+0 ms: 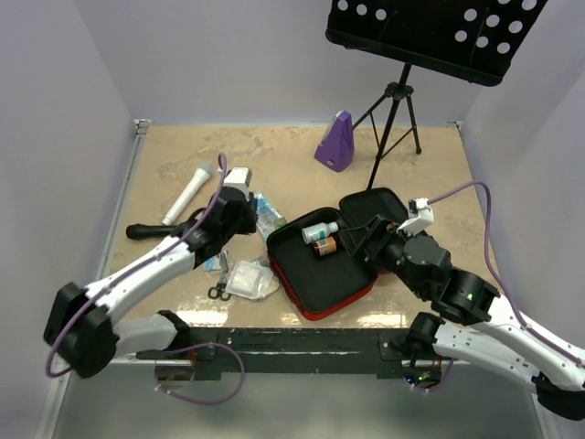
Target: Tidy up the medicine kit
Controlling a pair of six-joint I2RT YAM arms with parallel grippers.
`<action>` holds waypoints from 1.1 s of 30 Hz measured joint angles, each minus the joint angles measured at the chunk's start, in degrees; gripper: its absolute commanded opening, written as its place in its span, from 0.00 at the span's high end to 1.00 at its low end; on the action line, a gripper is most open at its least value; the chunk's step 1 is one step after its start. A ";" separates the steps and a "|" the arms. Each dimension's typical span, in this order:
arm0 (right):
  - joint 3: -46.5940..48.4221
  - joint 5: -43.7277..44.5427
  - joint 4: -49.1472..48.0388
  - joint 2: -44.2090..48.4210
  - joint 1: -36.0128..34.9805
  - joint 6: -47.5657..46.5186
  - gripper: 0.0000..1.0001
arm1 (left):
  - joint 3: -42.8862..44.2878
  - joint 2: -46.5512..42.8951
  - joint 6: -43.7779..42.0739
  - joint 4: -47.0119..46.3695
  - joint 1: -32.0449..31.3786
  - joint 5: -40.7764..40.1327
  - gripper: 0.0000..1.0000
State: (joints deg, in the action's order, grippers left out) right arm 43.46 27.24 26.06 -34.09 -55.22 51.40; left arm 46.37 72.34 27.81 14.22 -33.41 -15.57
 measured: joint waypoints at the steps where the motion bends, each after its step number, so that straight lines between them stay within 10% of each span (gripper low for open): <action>1: 0.00 0.00 -0.09 -0.09 0.00 0.00 0.14 | 0.00 -3.30 -1.14 -0.94 -2.10 0.37 0.73; 7: 0.02 0.02 -1.38 -2.36 0.00 -0.33 0.13 | 2.23 -8.52 -6.69 -5.68 -15.54 8.31 0.71; 15: 1.18 0.44 0.07 -3.58 0.00 -0.50 0.14 | 15.56 13.42 -14.78 -2.84 -25.38 16.74 0.70; 33: 2.84 3.26 5.88 3.45 0.00 0.70 0.14 | 28.15 38.40 -21.38 4.63 -27.67 13.07 0.72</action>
State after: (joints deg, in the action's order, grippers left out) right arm 46.30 30.50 31.94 -30.63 -55.22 52.10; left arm 74.52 110.74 6.44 18.85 -61.08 -2.50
